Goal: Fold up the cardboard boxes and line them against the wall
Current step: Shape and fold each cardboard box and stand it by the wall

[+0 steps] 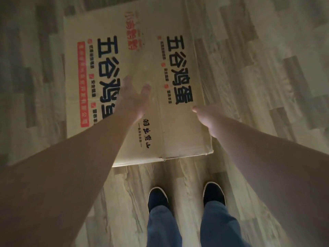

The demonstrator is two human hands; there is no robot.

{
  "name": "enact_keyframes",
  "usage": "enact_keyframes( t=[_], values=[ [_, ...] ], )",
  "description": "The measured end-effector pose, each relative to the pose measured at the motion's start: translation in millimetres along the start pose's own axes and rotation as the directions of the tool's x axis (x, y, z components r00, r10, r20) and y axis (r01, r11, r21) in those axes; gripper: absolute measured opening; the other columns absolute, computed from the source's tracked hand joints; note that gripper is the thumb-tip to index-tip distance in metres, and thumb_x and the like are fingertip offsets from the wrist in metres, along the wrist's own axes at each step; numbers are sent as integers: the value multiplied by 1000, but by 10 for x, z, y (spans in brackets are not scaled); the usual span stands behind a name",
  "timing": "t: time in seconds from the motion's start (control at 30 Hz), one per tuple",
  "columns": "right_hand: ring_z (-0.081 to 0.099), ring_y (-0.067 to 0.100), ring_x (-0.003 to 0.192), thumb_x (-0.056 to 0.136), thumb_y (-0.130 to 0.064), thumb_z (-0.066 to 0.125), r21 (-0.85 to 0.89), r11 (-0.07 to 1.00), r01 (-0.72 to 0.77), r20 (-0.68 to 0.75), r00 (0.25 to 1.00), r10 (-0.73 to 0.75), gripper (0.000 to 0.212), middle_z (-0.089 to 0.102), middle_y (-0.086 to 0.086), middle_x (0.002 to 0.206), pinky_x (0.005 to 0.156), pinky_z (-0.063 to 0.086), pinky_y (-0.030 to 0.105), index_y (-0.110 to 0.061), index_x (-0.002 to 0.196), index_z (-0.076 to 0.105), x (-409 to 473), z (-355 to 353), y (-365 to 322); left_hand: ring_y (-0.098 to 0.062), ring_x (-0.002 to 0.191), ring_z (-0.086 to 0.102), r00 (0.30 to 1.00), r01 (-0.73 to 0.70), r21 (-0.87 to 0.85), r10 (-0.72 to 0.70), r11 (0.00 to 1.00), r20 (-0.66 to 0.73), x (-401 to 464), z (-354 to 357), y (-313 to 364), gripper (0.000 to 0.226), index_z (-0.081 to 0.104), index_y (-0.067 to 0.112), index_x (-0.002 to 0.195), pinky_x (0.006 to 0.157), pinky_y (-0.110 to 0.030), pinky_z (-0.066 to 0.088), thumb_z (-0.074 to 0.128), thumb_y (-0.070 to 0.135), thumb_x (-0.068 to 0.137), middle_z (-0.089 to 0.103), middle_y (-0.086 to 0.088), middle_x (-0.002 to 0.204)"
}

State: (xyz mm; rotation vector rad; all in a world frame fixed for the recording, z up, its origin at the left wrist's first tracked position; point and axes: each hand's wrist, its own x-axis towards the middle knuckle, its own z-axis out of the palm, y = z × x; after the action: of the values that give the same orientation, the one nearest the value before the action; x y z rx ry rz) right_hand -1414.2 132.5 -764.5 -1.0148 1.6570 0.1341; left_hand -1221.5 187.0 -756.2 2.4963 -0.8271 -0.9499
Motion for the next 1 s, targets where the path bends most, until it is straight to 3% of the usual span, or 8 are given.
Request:
enact_keyframes(
  t=[0.17,0.33,0.43,0.5,0.6,0.73,0.87,1.0],
  values=[
    [41,32,138,94,-39,68,127,991,33,76,996,-43,77,40,11,156,113,31,44,-8,155,31,123,-42,-3,-17,110,51,994,65,-140,-52,988,92,84,107,34,71,20,22,158,90,-37,39,41,59,102,47,3,127],
    [56,5,55,94,-40,67,-120,944,308,91,950,-298,28,62,-2,72,54,45,21,-12,98,69,-378,-298,-197,-35,133,49,988,56,-216,-22,975,154,-93,-209,646,79,32,29,156,105,-60,44,39,76,93,45,-9,153],
    [41,2,35,98,-37,63,-109,888,446,24,895,-446,36,50,-9,48,39,37,21,-13,71,60,-882,-328,-387,-30,117,58,974,7,-264,52,964,219,-305,-511,1112,77,49,33,140,98,-60,51,45,84,83,60,-2,123],
    [42,2,36,99,-29,61,-122,832,542,-21,836,-548,37,52,-9,49,36,34,17,-19,64,54,-1292,-371,-546,-28,97,64,968,27,-314,53,949,244,-444,-728,1361,73,55,38,124,87,-62,56,52,90,74,63,0,105],
    [51,5,54,98,-26,60,-311,733,605,-30,765,-643,39,52,-6,70,43,38,18,-24,62,46,-1797,-361,-733,-35,101,65,965,132,-360,-37,923,259,-586,-1003,1500,93,40,43,145,76,-56,61,65,86,66,62,-4,125],
    [57,9,65,96,-37,61,-457,635,622,8,717,-697,24,51,-6,82,54,51,24,-25,78,53,-2244,-369,-739,-30,91,63,942,150,-365,-20,919,336,-754,-1227,1541,53,44,18,144,62,-38,55,57,21,92,61,-16,110],
    [58,15,69,101,-42,51,-536,602,593,152,768,-622,36,51,-2,81,62,54,31,-25,71,42,-2350,-214,-548,-35,96,62,935,218,-341,-96,915,340,-853,-1109,1364,49,47,12,143,78,-44,60,50,5,95,61,-22,118],
    [64,20,67,99,-61,40,-473,707,525,228,849,-477,50,62,1,76,55,48,31,-19,91,64,-1919,-185,-423,-34,101,65,930,238,-432,-77,870,359,-888,-809,1231,56,49,30,140,77,-40,58,41,-3,94,66,-10,113]
  ],
)
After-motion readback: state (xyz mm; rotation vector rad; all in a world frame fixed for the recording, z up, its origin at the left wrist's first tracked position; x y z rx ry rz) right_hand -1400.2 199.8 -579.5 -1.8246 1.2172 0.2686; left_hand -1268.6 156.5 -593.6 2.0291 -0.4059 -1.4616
